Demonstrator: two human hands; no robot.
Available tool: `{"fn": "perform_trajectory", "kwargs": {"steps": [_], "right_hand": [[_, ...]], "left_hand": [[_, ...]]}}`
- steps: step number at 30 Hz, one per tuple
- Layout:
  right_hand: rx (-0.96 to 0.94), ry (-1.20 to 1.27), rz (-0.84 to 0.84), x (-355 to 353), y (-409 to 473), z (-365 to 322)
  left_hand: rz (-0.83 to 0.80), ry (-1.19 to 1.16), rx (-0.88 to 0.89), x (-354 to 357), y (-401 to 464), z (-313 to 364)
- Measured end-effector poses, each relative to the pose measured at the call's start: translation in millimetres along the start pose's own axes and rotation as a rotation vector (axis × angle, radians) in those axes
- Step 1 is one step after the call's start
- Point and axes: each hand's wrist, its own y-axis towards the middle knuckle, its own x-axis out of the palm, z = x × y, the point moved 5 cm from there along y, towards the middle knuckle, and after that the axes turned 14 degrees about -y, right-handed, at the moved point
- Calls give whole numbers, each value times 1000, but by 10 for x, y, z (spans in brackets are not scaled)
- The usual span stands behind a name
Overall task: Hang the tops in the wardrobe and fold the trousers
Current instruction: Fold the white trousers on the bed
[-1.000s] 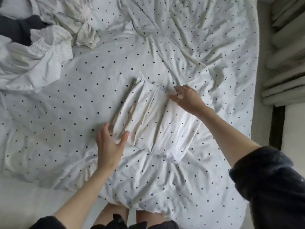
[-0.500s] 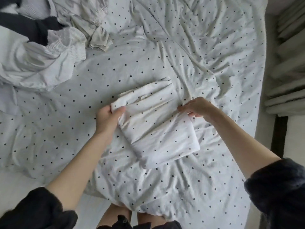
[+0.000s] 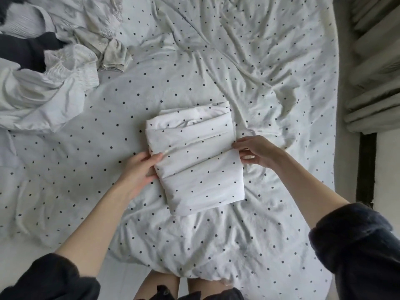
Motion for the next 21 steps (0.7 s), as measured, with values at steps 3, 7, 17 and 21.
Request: {"fn": "perform_trajectory", "kwargs": {"steps": [3,7,17,21], "right_hand": [[-13,-32,14,-4,-82,-31],[-24,-24,60,-36,-301,-75],[-58,211,313,-245,-1646,196],[-45,401,523,-129,-2470,702]], "left_hand": [[4,9,12,33,14,90],[-71,17,-25,82,-101,251],[-414,203,-31,657,-741,779],[-649,365,-15,1065,-1129,766]]}}
